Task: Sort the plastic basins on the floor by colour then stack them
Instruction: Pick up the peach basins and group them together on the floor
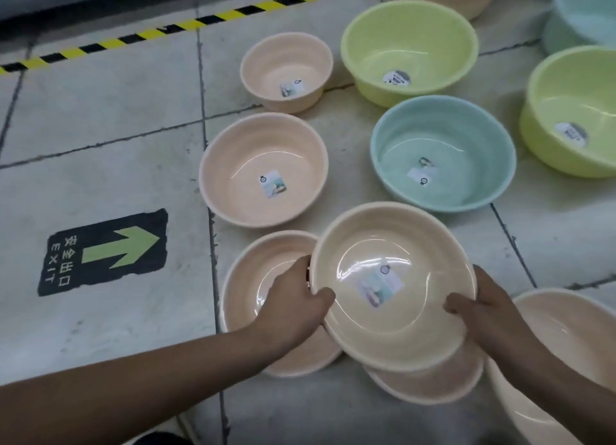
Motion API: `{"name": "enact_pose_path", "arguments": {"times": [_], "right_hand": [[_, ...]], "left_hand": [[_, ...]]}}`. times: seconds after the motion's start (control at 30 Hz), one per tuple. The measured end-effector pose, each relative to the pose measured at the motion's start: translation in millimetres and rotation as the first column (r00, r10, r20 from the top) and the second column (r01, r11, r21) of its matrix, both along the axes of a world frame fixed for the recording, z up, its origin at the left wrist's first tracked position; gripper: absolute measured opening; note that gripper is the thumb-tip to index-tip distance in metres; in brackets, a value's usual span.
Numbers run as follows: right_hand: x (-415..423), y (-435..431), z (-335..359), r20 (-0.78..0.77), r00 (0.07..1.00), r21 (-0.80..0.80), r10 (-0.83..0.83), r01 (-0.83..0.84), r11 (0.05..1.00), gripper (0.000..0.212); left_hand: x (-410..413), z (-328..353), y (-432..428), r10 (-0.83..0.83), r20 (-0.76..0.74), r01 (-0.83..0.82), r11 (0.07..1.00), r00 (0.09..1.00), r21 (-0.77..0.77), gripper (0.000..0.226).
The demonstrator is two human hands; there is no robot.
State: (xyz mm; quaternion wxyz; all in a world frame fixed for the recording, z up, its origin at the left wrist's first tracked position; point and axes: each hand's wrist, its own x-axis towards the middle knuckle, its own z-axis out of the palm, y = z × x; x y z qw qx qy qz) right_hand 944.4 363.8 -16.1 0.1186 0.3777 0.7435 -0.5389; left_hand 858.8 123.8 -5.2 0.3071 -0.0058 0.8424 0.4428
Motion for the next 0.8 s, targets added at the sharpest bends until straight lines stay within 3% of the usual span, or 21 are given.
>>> {"name": "enact_pose_path", "arguments": {"times": [0.23,0.3,0.4,0.57,0.67,0.8], "right_hand": [[69,13,-5,0.081,0.975,-0.044,-0.205,0.209,0.977,0.039],[77,10,-9,0.096,0.968,-0.042,-0.233,0.237,0.97,0.039],[84,6,-15,0.059,0.964,0.046,-0.259,0.257,0.965,0.057],[92,14,-36,0.033,0.947,0.065,-0.319,0.317,0.946,0.045],[95,17,-46,0.048,0.927,0.029,-0.372,0.371,0.928,0.045],[98,25,-57,0.028,0.916,0.018,-0.401,0.4,0.916,0.046]], "left_hand": [[27,-21,35,-0.157,0.07,0.156,0.988,0.985,0.02,0.034],[35,-27,38,-0.249,0.049,0.25,0.968,0.967,-0.012,0.04],[42,-39,43,-0.344,-0.017,0.343,0.939,0.939,-0.036,0.057],[44,-55,58,-0.397,-0.097,0.389,0.917,0.913,-0.088,0.069],[39,-63,71,-0.477,-0.148,0.435,0.867,0.867,-0.244,0.072],[26,-70,84,-0.66,-0.25,0.489,0.714,0.708,-0.502,0.07]]}}
